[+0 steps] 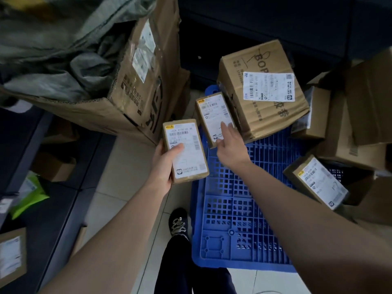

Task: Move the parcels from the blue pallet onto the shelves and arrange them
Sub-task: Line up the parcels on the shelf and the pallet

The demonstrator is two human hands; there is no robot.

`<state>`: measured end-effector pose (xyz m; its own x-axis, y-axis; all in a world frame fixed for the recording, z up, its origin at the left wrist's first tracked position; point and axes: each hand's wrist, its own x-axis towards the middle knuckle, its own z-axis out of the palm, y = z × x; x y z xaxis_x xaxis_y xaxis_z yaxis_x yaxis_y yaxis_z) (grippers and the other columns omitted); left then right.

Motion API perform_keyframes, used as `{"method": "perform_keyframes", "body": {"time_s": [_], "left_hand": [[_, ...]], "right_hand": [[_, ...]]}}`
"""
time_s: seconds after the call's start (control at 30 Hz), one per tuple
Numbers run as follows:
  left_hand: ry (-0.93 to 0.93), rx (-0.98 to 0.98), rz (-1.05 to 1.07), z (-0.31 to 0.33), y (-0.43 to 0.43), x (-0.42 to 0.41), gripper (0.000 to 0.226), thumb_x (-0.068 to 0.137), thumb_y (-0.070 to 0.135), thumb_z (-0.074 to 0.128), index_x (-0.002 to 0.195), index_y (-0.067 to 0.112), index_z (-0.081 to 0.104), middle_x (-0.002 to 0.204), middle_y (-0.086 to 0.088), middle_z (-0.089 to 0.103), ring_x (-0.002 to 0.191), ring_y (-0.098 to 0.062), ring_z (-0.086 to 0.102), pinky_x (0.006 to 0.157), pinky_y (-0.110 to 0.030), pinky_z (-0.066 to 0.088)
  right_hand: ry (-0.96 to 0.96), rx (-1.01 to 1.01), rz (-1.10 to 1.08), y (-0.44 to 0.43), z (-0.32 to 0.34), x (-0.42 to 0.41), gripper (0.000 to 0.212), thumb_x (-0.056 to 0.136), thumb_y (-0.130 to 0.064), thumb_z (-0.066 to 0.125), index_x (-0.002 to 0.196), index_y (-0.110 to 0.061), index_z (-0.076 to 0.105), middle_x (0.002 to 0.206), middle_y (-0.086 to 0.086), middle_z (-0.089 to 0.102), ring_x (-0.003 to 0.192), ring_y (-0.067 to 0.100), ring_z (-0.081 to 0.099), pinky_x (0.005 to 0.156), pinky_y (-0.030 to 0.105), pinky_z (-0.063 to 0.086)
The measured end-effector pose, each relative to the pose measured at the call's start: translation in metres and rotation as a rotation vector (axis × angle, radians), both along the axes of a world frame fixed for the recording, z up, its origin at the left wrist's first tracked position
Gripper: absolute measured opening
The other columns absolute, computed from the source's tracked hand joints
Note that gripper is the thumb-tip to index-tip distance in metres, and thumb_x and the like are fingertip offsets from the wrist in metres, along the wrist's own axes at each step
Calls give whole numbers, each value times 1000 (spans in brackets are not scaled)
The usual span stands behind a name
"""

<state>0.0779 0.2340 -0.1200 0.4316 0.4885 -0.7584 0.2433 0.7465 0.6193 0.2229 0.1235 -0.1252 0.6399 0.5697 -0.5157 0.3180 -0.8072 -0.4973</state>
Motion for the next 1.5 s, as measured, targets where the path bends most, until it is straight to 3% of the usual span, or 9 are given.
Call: {"method": "perform_keyframes", "body": {"time_s": [0.1, 0.2, 0.3, 0.4, 0.57, 0.9, 1.17, 1.4, 1.5], "left_hand": [[17, 12, 23, -6, 5, 7, 50, 85, 14, 70, 130, 27, 53, 109, 0, 72, 91, -17, 71, 59, -31, 58], [13, 16, -13, -12, 8, 9, 54, 84, 16, 71, 132, 31, 51, 110, 1, 72, 97, -21, 71, 65, -36, 59], [18, 12, -45, -15, 10, 12, 58, 85, 14, 70, 135, 30, 48, 110, -2, 72, 95, -21, 71, 67, -37, 59], [36, -1, -87, -17, 14, 12, 56, 86, 14, 68, 135, 31, 48, 110, -1, 72, 93, -19, 71, 66, -37, 59], [20, 13, -109, -17, 17, 11, 50, 88, 11, 66, 133, 29, 52, 111, -2, 72, 94, -20, 71, 65, -35, 59], [1, 0, 15, 11, 14, -16, 41, 90, 14, 63, 127, 29, 54, 105, -1, 73, 90, -19, 72, 62, -34, 58], [-48, 77, 137, 67, -10, -77, 44, 91, 14, 62, 132, 27, 51, 108, -2, 73, 93, -21, 72, 65, -36, 58], [-126, 146, 295, 141, -46, -148, 45, 92, 10, 60, 132, 28, 51, 110, -5, 72, 99, -26, 70, 77, -46, 58], [-129, 218, 364, 180, -59, -183, 39, 93, 10, 59, 127, 28, 53, 106, -3, 74, 93, -23, 72, 69, -40, 60]], "right_hand": [[-148, -62, 96, -1, -7, 3, 48, 103, -23, 35, 150, -13, 29, 158, 11, 23, 148, 27, 12, 117, 48, 21], [-252, 142, 17, -4, -10, -6, 34, 99, -25, 51, 123, -5, 63, 127, 17, 58, 125, 34, 49, 101, 46, 43], [-197, 100, -127, 2, -11, -8, 33, 93, -26, 62, 121, -8, 59, 124, 11, 52, 109, 28, 55, 87, 36, 48], [-180, 43, -246, 10, -11, -6, 58, 84, -24, 73, 132, -10, 44, 134, 13, 41, 120, 31, 46, 97, 40, 42], [-97, -196, -211, 13, -20, 2, 75, 78, -59, 68, 129, -9, 48, 127, 15, 51, 119, 32, 47, 97, 39, 42], [336, 185, -581, 21, -2, -7, 29, 88, -37, 66, 109, -28, 48, 106, 4, 67, 91, 23, 67, 84, 46, 56], [622, 283, -534, 15, 50, -46, 42, 88, -23, 69, 123, -15, 47, 111, 4, 66, 91, 20, 67, 66, 30, 51], [929, 345, -345, 4, 118, -88, 35, 86, -10, 68, 120, -16, 58, 105, 8, 72, 92, 23, 70, 70, 37, 57], [1037, 347, -244, 6, 150, -111, 42, 83, -12, 71, 121, -25, 57, 108, 9, 72, 103, 28, 67, 94, 49, 52]]}}
